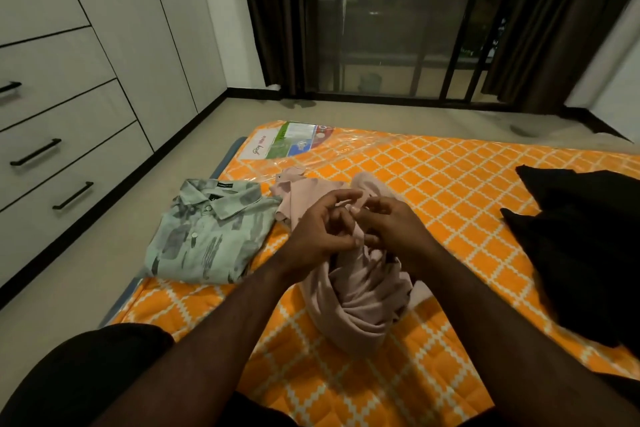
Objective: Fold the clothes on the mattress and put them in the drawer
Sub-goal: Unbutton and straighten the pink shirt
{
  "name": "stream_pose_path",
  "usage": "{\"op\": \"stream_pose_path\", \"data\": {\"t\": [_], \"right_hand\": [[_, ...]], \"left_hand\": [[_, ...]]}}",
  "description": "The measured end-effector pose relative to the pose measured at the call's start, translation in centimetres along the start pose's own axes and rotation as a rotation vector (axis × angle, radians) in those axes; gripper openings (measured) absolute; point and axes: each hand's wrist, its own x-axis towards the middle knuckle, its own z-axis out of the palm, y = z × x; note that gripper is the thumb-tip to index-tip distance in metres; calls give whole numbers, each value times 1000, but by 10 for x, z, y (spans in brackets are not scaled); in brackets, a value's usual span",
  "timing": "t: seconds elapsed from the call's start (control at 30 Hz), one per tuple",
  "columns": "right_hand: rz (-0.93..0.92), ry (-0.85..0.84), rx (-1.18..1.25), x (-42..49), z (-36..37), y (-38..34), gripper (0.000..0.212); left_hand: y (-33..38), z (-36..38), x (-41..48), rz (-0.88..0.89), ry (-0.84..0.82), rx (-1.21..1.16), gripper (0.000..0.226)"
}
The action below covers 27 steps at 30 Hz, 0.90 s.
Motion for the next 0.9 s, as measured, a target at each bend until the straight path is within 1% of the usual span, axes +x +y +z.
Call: {"op": "stream_pose_path", "data": {"t": [0.03,0.07,0.13,0.17,0.23,0.3,0.37,0.4,0.47,0.53,0.6,0.63,0.7,0.73,0.77,0.83,0.87,0.9], "right_hand": [[11,19,15,0,-3,-1,18],[29,59,16,1,-5,0,27],[55,132,39,2,-7,1,45],[51,163,80,2,-6,0,45],[35,177,168,0,-7,-2,38],[11,139,210,-1,-9,-6,42],[-33,51,226,-3,-10,-11,48],[-57,0,225,-4,-10,-14,50],[-108,-129,242,-10,-10,-24,53],[-149,-265,279,-14,-10,-31,50],[-161,-386,283,-17,-11,-36,43],[-160,-453,269,-19,-12,-37,44],[-145,-594,196,-24,-15,-41,55],[-127,-684,147,-26,-18,-42,60],[-92,-782,101,-26,-23,-43,61],[12,-952,37,-27,-35,-45,59],[49,-989,10,-26,-40,-46,58],[70,-968,-20,-25,-46,-46,55]], "left_hand": [[-1,2,-1,-11,-8,-28,70],[-1,5,-1,-21,12,-54,69],[0,8,2,-47,142,-87,57],[-1,8,4,-67,239,-80,48],[-3,3,7,-117,404,-37,32],[-7,-4,8,-164,459,26,27],[-7,-8,8,-180,445,135,35],[-8,-9,8,-158,421,216,41],[-8,-7,8,-44,339,380,52],[-5,-3,8,55,247,425,56],[-5,-2,10,112,189,435,55],[-7,-3,11,148,167,478,52],[-15,-6,11,182,162,583,43],[-17,-9,10,185,165,595,37],[-16,-10,9,159,179,558,31],[-15,-14,9,122,236,385,18],[-12,-15,10,109,273,298,19],[-10,-17,11,93,315,233,21]]}}
